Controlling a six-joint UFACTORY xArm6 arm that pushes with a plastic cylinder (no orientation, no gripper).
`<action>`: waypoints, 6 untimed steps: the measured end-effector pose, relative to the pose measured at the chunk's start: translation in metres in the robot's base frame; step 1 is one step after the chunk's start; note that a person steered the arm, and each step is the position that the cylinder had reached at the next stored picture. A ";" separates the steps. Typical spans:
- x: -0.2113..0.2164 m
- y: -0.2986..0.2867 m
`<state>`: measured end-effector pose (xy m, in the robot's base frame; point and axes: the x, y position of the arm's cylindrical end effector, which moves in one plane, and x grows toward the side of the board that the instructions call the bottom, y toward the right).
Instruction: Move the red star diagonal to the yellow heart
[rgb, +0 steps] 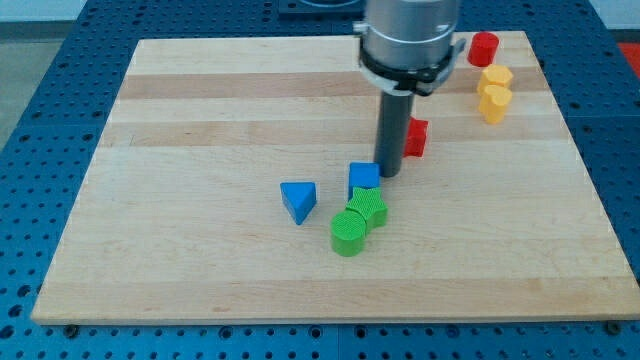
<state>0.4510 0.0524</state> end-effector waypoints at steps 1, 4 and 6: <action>0.000 -0.016; -0.071 -0.001; -0.062 0.047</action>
